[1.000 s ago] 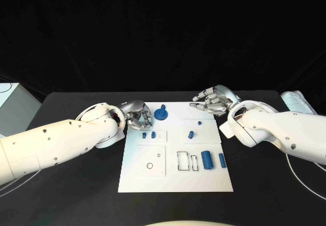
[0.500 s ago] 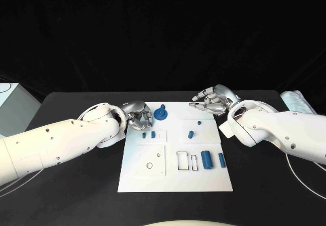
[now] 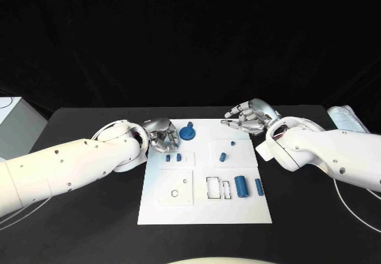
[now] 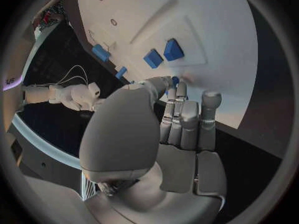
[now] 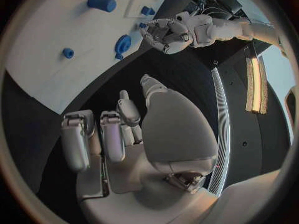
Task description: Assemble the parts on the task board
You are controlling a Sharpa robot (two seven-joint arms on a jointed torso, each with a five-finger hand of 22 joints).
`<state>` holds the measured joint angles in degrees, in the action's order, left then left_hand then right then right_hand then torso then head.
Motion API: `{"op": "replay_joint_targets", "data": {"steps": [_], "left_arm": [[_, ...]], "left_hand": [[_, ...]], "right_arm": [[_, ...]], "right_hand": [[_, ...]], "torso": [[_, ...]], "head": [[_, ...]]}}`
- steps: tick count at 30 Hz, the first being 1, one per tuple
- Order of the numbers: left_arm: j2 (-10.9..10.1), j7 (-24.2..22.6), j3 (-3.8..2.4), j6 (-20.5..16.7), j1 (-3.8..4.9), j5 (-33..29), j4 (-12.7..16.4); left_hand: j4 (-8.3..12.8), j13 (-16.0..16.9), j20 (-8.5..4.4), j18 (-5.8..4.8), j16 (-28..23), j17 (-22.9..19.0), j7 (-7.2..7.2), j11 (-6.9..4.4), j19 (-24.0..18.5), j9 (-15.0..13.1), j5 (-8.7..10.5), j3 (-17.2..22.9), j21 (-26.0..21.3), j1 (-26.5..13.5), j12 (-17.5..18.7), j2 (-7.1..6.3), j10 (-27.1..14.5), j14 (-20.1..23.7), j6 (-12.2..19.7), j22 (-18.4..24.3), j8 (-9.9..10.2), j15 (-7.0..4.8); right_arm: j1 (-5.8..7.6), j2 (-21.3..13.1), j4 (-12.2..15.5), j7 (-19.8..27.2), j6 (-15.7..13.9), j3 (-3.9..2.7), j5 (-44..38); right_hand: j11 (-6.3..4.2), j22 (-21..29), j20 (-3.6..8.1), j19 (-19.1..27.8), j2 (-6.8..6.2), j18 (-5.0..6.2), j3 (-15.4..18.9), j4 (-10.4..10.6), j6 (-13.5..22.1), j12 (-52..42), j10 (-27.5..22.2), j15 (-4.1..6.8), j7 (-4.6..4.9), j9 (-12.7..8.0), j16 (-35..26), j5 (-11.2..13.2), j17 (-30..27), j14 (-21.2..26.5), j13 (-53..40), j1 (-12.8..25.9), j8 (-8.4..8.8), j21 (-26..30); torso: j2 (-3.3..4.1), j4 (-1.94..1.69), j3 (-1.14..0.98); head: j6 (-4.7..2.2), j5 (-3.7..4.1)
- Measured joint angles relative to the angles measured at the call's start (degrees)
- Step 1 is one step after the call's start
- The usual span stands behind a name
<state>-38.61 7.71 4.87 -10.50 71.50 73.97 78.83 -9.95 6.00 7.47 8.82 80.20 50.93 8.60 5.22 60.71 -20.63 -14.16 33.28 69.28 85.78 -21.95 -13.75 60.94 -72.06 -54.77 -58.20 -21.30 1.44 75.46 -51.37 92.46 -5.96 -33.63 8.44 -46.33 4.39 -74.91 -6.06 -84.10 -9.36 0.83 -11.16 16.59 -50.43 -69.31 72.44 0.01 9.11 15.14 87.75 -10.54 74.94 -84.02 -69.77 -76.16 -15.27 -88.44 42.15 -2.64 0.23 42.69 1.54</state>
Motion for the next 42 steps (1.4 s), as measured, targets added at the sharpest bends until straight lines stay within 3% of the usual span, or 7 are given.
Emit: {"op": "replay_joint_targets", "data": {"steps": [18, 42], "left_arm": [[0.33, 0.25, 0.03, 0.99, 0.23, 2.68, -0.29], [0.29, 0.24, 0.19, 0.6, 0.14, 3.98, -0.05]], "left_hand": [[0.96, 0.3, -0.1, 0.0, -0.57, -2.43, -0.72, -0.62, -2.17, -0.38, -0.01, -0.63, -1.29, -0.3, 1.18, -0.3, 1.66, 1.36, -1.57, 2.07, -0.03, -0.27], [0.68, 0.54, 0.2, 0.0, -0.6, -3.37, 0.2, 0.11, -2.9, -0.03, -0.02, -0.89, -1.78, -1.37, 1.95, -0.91, 0.91, 2.06, 0.0, 2.67, 1.52, 0.41]], "right_arm": [[0.0, -0.07, 0.01, 0.0, 0.0, 0.0, -0.05], [0.0, -0.08, -0.09, 0.01, -0.02, 0.0, -0.09]], "right_hand": [[0.0, 0.01, 0.0, 0.0, 0.0, 0.0, 0.0, 0.0, 0.0, 0.0, 0.0, 0.0, 0.0, 0.0, 0.0, 0.0, 0.0, 0.0, 0.0, 0.0, 0.0, 0.0], [0.0, -0.03, 0.0, 0.0, 0.0, 0.0, 0.0, 0.0, 0.0, 0.0, 0.0, 0.0, 0.0, 0.0, 0.0, 0.0, -0.01, 0.0, 0.0, 0.0, 0.0, 0.0]], "torso": [[-0.01, -0.01, 0.0], [-0.01, -0.04, 0.04]], "head": [[-0.02, 0.01], [0.03, -0.03]]}}
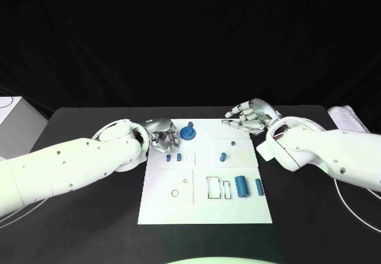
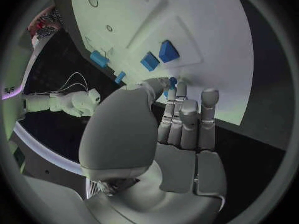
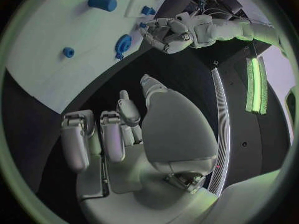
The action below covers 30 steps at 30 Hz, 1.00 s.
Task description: Assemble the parts on the task board
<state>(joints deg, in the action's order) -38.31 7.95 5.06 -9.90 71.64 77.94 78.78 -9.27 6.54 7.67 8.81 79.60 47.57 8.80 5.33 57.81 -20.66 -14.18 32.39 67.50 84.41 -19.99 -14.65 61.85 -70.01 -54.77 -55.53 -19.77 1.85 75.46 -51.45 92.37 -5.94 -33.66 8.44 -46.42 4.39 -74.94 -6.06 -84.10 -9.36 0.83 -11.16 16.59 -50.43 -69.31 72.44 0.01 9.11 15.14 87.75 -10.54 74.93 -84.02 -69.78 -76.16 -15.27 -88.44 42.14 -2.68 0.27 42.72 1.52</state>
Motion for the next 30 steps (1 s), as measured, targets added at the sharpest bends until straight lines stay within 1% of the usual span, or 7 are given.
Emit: {"op": "replay_joint_targets", "data": {"steps": [6, 9, 11, 13, 18, 27, 30], "left_arm": [[-0.05, 0.07, 0.04, 0.01, -0.03, -0.18, -0.04], [-0.07, 0.19, 0.09, 0.05, -0.08, -0.39, -0.08], [-0.08, 0.28, 0.12, 0.09, -0.11, -0.51, -0.12], [-0.11, 0.42, 0.16, 0.17, -0.15, -0.66, -0.16], [-0.14, 0.67, 0.18, 0.36, -0.19, -0.97, -0.19], [-0.17, 0.97, 0.18, 0.55, -0.2, -1.31, -0.2], [-0.18, 1.02, 0.19, 0.55, -0.2, -1.38, -0.18]], "left_hand": [[-0.14, 0.0, 0.2, 0.01, 0.0, -0.65, 0.1, 0.31, -0.2, 0.17, 0.0, -0.14, -0.44, -0.29, 0.04, -0.29, -0.32, 0.43, 0.51, 0.37, 0.34, 0.01], [-0.14, 0.07, 0.4, 0.0, 0.0, -1.1, 0.3, 0.52, -0.4, 0.31, 0.0, -0.14, -0.44, -0.29, 0.37, -0.29, -0.52, 0.73, 0.71, 0.56, 0.62, 0.31], [-0.14, 0.07, 0.28, 0.0, -0.11, -1.32, 0.36, 0.52, -0.51, 0.34, 0.0, -0.14, -0.54, -0.39, 0.37, -0.39, -0.52, 0.94, 1.0, 0.68, 0.85, 0.1], [-0.29, 0.13, 0.19, 0.01, -0.24, -1.56, 0.51, 0.72, -0.6, 0.41, 0.0, -0.3, -0.73, -0.59, 0.37, -0.59, -0.72, 1.13, 1.33, 0.83, 1.15, 0.31], [-0.29, 0.27, 0.4, 0.0, -0.24, -1.75, 0.62, 0.72, -0.8, 0.63, 0.0, -0.3, -0.73, -0.82, 0.57, -0.82, -0.73, 1.33, 2.03, 0.93, 1.8, 0.51], [-0.29, 0.33, 0.4, 0.0, -0.24, -1.75, 0.83, 0.92, -0.8, 0.78, 0.0, -0.3, -0.95, -0.82, 0.57, -0.82, -0.92, 1.33, 2.66, 0.93, 2.03, 0.51], [-0.29, 0.34, 0.4, 0.0, -0.24, -1.75, 0.62, 0.92, -0.8, 0.79, 0.0, -0.3, -0.95, -0.82, 0.57, -0.82, -0.92, 1.33, 2.87, 0.92, 2.08, 0.51]], "right_arm": [[0.0, 0.0, -0.03, 0.0, -0.02, 0.0, -0.01], [0.0, -0.02, -0.05, 0.0, -0.09, 0.0, -0.08], [0.0, -0.03, -0.06, 0.0, -0.15, 0.0, -0.12], [0.0, -0.05, -0.09, -0.02, -0.24, 0.0, -0.17], [0.0, -0.05, -0.14, -0.06, -0.41, 0.0, -0.29], [0.0, -0.04, -0.21, -0.09, -0.6, 0.0, -0.42], [0.0, -0.04, -0.21, -0.09, -0.63, 0.0, -0.45]], "right_hand": [[-0.21, 0.01, 0.0, 0.0, 0.0, 0.0, 0.0, 0.0, 0.04, 0.3, 0.21, 0.0, -0.04, 0.0, -0.06, 0.0, 0.0, 0.0, 0.32, 0.0, 0.0, 0.09], [-0.22, 0.01, 0.0, 0.0, 0.0, 0.0, 0.0, 0.0, 0.2, 0.3, 0.21, 0.0, -0.2, 0.0, -0.34, 0.0, -0.01, 0.0, 0.37, 0.0, -0.23, 0.35], [-0.21, 0.01, 0.0, 0.0, 0.0, 0.0, 0.0, 0.0, 0.2, 0.3, 0.21, 0.0, -0.2, 0.0, -0.34, 0.0, -0.01, 0.0, 0.37, 0.0, -0.23, 0.35], [-0.21, 0.01, 0.0, 0.0, 0.0, 0.0, 0.0, 0.0, 0.2, 0.3, 0.21, 0.0, -0.2, 0.0, -0.34, 0.0, -0.01, 0.0, 0.37, 0.0, -0.23, 0.35], [-0.21, 0.01, 0.0, 0.0, 0.0, 0.0, 0.0, 0.0, 0.2, 0.3, 0.21, 0.0, -0.2, 0.0, -0.34, 0.0, -0.01, 0.0, 0.46, 0.0, -0.23, 0.35], [-0.21, 0.02, 0.0, 0.0, 0.0, 0.0, 0.0, 0.0, 0.2, 0.3, 0.21, 0.0, -0.2, 0.0, -0.34, 0.0, -0.01, 0.0, 0.46, 0.0, -0.23, 0.35], [-0.21, 0.02, 0.0, 0.0, 0.0, 0.0, 0.0, 0.0, 0.2, 0.3, 0.21, 0.0, -0.2, 0.0, -0.34, 0.0, -0.01, 0.0, 0.46, 0.0, -0.23, 0.35]], "torso": [[0.0, 0.04, -0.04], [0.0, 0.05, -0.07], [0.0, 0.05, -0.07], [0.0, 0.05, -0.07], [0.0, 0.04, -0.07], [0.0, 0.04, -0.05], [0.0, 0.04, -0.04]], "head": [[-0.03, -0.05], [-0.05, -0.06], [-0.08, -0.06], [-0.1, -0.07], [-0.12, -0.09], [-0.07, -0.13], [-0.06, -0.13]]}}
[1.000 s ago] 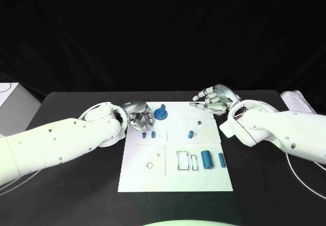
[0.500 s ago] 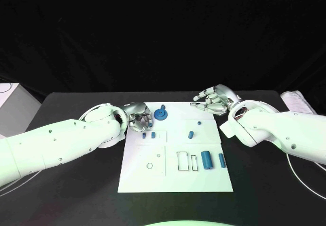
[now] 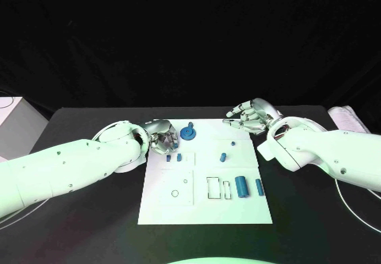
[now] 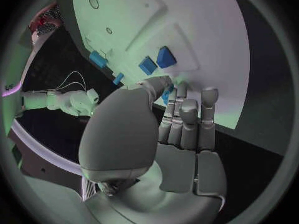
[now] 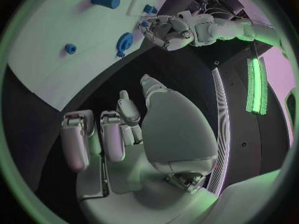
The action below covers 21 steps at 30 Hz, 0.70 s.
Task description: Assemble the parts on the task board
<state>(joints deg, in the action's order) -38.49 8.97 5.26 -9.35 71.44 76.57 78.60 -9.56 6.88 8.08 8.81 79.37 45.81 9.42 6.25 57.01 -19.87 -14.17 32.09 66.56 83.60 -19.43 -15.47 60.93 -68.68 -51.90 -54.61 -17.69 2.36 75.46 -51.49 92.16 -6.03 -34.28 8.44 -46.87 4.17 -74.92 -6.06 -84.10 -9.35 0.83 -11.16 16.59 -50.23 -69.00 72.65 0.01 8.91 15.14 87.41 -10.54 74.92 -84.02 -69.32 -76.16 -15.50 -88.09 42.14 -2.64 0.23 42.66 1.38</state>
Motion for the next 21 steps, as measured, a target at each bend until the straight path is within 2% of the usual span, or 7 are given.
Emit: {"op": "replay_joint_targets", "data": {"steps": [9, 12, 14, 17, 19, 21], "left_arm": [[-0.1, 0.21, 0.02, 0.01, -0.02, -0.1, -0.03], [-0.22, 0.31, -0.02, 0.0, -0.02, -0.11, -0.05], [-0.35, 0.39, -0.05, -0.01, -0.02, -0.11, -0.06], [-0.6, 0.52, -0.18, -0.05, -0.02, -0.11, -0.12], [-0.79, 0.59, -0.28, -0.09, -0.02, -0.11, -0.16], [-1.04, 0.67, -0.4, -0.14, -0.03, -0.11, -0.2]], "left_hand": [[-0.16, 0.43, 0.0, 0.0, 0.0, -0.28, 0.38, -0.22, 0.0, 0.52, 0.0, -0.16, -0.21, -0.38, -0.02, -0.38, -0.22, 0.0, 2.3, 0.15, 1.51, 0.0], [-0.44, 0.72, 0.0, 0.0, 0.0, -0.44, 0.32, -0.22, 0.0, 1.05, 0.0, -0.44, -0.21, -0.37, -0.02, -0.37, -0.21, 0.0, 4.8, 0.19, 2.79, 0.0], [-0.49, 0.74, 0.0, 0.0, 0.0, -0.44, 0.21, -0.22, 0.0, 1.2, 0.0, -0.48, -0.21, -0.37, -0.02, -0.37, -0.21, 0.0, 5.11, 0.19, 2.96, 0.0], [-0.96, 1.03, 0.0, 0.0, 0.0, -0.51, -0.02, -0.42, 0.0, 1.67, 0.0, -0.96, -0.45, -0.37, -0.02, -0.37, -0.41, 0.2, 7.21, 0.27, 3.98, -0.2], [-0.96, 1.05, 0.0, 0.0, 0.0, -0.51, -0.11, -0.42, 0.0, 1.72, 0.0, -0.95, -0.45, -0.37, -0.02, -0.37, -0.41, 0.2, 7.47, 0.27, 4.07, -0.21], [-0.94, 1.05, 0.0, 0.0, 0.0, -0.51, -0.11, -0.42, 0.0, 1.72, 0.0, -0.96, -0.45, -0.37, -0.02, -0.37, -0.41, 0.2, 7.47, 0.27, 4.07, -0.2]], "right_arm": [[0.0, -0.01, 0.0, -0.01, -0.05, 0.0, -0.05], [0.0, -0.02, -0.03, -0.02, -0.05, 0.0, -0.06], [0.0, -0.04, -0.1, -0.05, -0.05, 0.0, -0.06], [0.0, -0.09, -0.2, -0.1, -0.02, 0.0, -0.07], [0.0, -0.13, -0.25, -0.11, -0.02, 0.0, -0.09], [0.0, -0.19, -0.28, -0.12, -0.04, 0.0, -0.14]], "right_hand": [[0.0, 0.0, 0.0, 0.0, 0.0, 0.0, 0.0, 0.0, 0.0, 0.0, 0.0, 0.0, 0.0, 0.0, 0.0, 0.0, 0.0, 0.0, 0.0, 0.0, 0.0, 0.0], [0.0, 0.01, 0.0, 0.0, 0.0, 0.0, 0.0, 0.0, 0.0, 0.22, 0.0, 0.0, 0.0, 0.0, 0.0, 0.0, 0.0, 0.0, 0.13, 0.0, 0.0, 0.0], [0.0, 0.01, 0.0, 0.0, 0.0, 0.0, 0.0, 0.0, 0.0, 0.37, 0.0, 0.0, 0.0, 0.0, 0.0, 0.0, 0.0, 0.0, 0.25, 0.0, 0.0, 0.0], [-0.02, 0.01, 0.0, 0.0, 0.0, 0.0, 0.0, 0.0, 0.0, 0.85, -0.03, 0.0, 0.0, 0.0, -0.12, 0.0, 0.0, 0.0, 0.75, 0.0, 0.0, 0.5], [-0.01, 0.01, 0.0, 0.0, 0.0, 0.0, 0.0, 0.0, 0.08, 2.68, -1.57, 0.0, 0.06, 0.0, -0.54, 0.0, -0.01, 0.0, 2.46, 0.0, 0.0, 1.15], [0.12, 0.01, 0.0, 0.0, -0.25, 0.0, 0.0, 0.0, 0.78, 8.85, -6.08, 0.0, -0.03, 0.0, -0.79, 0.0, -0.01, 0.0, 8.28, -0.25, -0.42, 1.9]], "torso": [[0.02, 0.0, 0.0], [0.03, 0.01, -0.01], [0.03, 0.01, -0.01], [0.02, 0.02, -0.01], [0.02, 0.02, 0.0], [0.02, 0.04, 0.0]], "head": [[-0.06, 0.02], [-0.08, 0.03], [-0.12, 0.02], [-0.16, 0.0], [-0.22, 0.0], [-0.25, 0.02]]}}
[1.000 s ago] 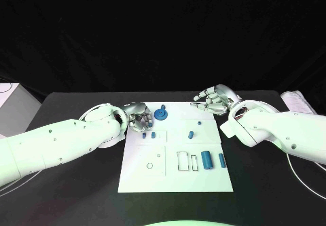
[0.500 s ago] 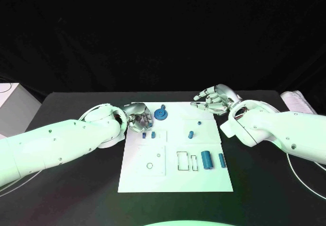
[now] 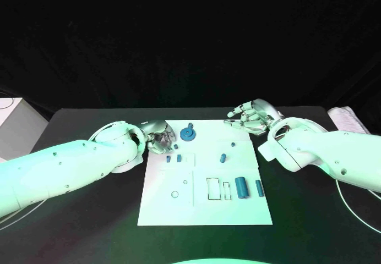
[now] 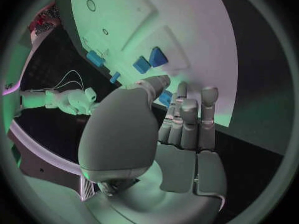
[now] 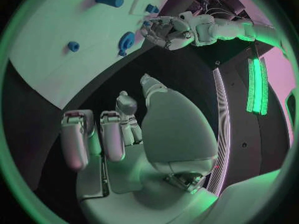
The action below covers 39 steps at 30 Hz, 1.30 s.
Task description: Assemble the parts on the task board
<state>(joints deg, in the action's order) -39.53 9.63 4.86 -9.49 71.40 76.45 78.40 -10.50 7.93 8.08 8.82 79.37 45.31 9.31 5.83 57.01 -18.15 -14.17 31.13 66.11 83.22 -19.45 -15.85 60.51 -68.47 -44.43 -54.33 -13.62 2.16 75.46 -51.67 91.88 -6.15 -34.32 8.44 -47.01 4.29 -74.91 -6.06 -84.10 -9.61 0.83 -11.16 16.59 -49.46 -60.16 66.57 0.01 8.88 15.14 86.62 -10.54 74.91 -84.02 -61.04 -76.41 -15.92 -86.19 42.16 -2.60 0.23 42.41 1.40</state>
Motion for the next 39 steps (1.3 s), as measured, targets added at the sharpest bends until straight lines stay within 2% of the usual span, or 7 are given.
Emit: {"op": "replay_joint_targets", "data": {"steps": [7, 10, 14, 16, 21, 29, 39], "left_arm": [[-1.1, 0.14, -0.63, -0.24, -0.01, -0.19, -0.12], [-2.28, 0.13, -1.31, -0.35, -0.02, -1.27, -0.21], [-4.72, -0.84, -2.42, -0.86, 0.02, -6.53, -0.31], [-6.05, -2.27, -2.81, -1.19, 0.07, -10.93, -0.31], [-9.55, -9.59, -3.3, -1.67, 0.11, -28.75, 1.11], [-13.53, -19.67, -3.41, 0.19, 0.05, -56.22, 4.7], [-16.19, -25.42, -3.21, 2.5, -0.07, -69.44, 8.48]], "left_hand": [[-0.01, 0.31, 0.0, 0.0, 0.0, -0.21, 0.51, 0.0, 0.0, 0.01, 0.0, -0.31, -0.11, 0.04, 0.0, 0.04, 0.0, 0.0, -0.65, 0.14, -0.42, 0.0], [-0.08, 0.54, 0.07, 0.0, 0.0, -1.2, 0.66, 0.15, -0.1, -0.34, 0.0, 0.0, -0.54, 0.67, 0.0, 0.67, -0.14, 0.41, -2.91, 0.63, -1.73, 0.25], [0.48, 1.28, 0.25, 0.94, -3.1, -7.88, 0.91, 0.49, -5.43, -0.59, 0.0, 1.62, -4.82, 1.69, -0.6, 1.69, 0.13, 4.82, -5.89, 5.98, -3.33, 0.29], [0.48, 1.94, 0.22, 0.94, -3.36, -7.88, 0.93, 0.39, -6.18, -0.59, 0.0, 1.63, -5.66, 1.75, -1.83, 1.75, 0.84, 4.82, -6.07, 6.88, -3.33, 0.3], [-0.62, 2.77, 0.89, 0.94, -10.27, -16.55, 1.21, 1.17, -8.68, -0.18, 0.0, 0.1, -10.02, 0.16, -2.16, 2.12, -3.63, 12.73, -5.79, 9.47, -3.33, 1.2], [-1.62, 2.45, 1.25, 0.93, -13.93, -18.07, 1.02, 1.26, -9.05, -0.17, 0.21, -3.03, -14.58, -0.53, -1.95, 2.19, -4.55, 14.03, -5.98, 12.6, -4.16, 1.55], [-1.43, 2.4, 1.24, 0.92, -14.19, -18.06, 1.03, 1.16, -8.58, -0.23, 0.21, -3.31, -14.91, -0.53, -2.17, 2.19, -4.14, 14.03, -5.97, 13.07, -4.16, 1.55]], "right_arm": [[0.0, -0.31, -0.16, 0.02, 0.04, 0.0, -0.3], [0.0, -0.71, -0.29, 0.13, 0.44, 0.0, -0.79], [0.0, -1.48, -0.76, 0.41, 1.94, 0.0, -2.89], [0.0, -1.97, -1.03, 0.57, 3.1, 0.01, -4.79], [0.0, -3.08, -1.71, 0.93, 7.24, 0.06, -12.85], [-0.56, -3.51, -1.89, 0.75, 12.06, 0.39, -28.33], [-2.66, -2.31, -1.53, -1.77, 13.53, 0.59, -42.72]], "right_hand": [[0.78, 0.0, 0.02, 0.02, -0.81, 0.0, -1.02, -0.64, 0.52, 14.2, -8.19, 0.0, -0.11, 0.21, -1.67, 0.0, 0.0, 0.0, 13.7, -2.09, -1.83, 2.14], [0.5, 0.0, 0.22, 0.22, -1.45, -0.01, -4.64, -1.21, 0.35, 20.84, -8.7, 0.0, -0.05, 0.2, -2.57, 0.0, 0.0, 0.0, 19.84, -5.57, -2.46, 3.11], [0.13, 0.01, 0.22, 0.21, -3.76, 0.0, -12.47, -2.43, -1.17, 32.54, -8.52, 0.0, -0.52, -0.18, -2.85, 0.0, 0.0, 0.0, 30.97, -8.99, -2.46, 3.75], [-0.3, 0.0, 0.21, 0.21, -4.7, 0.0, -14.84, -3.22, -2.11, 35.83, -7.43, 0.0, -0.55, -0.29, -2.85, 0.0, 0.0, 0.0, 34.48, -8.73, -2.46, 3.75], [-0.1, -0.02, 0.21, 0.21, -5.95, -0.01, -17.39, -4.74, -2.92, 40.46, -6.19, 0.0, -0.6, -0.37, -3.54, 0.0, 0.0, 0.0, 39.38, -7.74, -2.46, 4.1], [-0.32, -0.04, 0.43, -0.01, -7.28, 0.0, -18.35, -5.7, -3.66, 45.12, -5.79, 0.0, -1.19, -0.54, -4.66, 0.0, 0.0, 0.0, 44.44, -6.36, -2.17, 4.35], [0.18, -0.04, 0.43, -0.01, -7.13, 0.89, -18.19, -6.82, -3.63, 46.78, -4.87, 0.0, -0.98, -0.85, -5.07, 0.0, -0.01, 0.0, 46.79, -5.14, -1.51, 4.98]], "torso": [[-0.02, 0.01, -0.01], [-0.02, 0.01, -0.01], [-0.03, 0.01, -0.01], [-0.05, 0.01, -0.02], [-0.05, 0.01, 0.0], [-0.05, -0.02, 0.1], [-0.12, -0.18, 0.1]], "head": [[-0.16, 0.09], [-0.29, 0.15], [-0.51, 0.29], [-0.68, 0.38], [-1.13, 0.88], [-1.82, 2.48], [-1.82, 3.38]]}}
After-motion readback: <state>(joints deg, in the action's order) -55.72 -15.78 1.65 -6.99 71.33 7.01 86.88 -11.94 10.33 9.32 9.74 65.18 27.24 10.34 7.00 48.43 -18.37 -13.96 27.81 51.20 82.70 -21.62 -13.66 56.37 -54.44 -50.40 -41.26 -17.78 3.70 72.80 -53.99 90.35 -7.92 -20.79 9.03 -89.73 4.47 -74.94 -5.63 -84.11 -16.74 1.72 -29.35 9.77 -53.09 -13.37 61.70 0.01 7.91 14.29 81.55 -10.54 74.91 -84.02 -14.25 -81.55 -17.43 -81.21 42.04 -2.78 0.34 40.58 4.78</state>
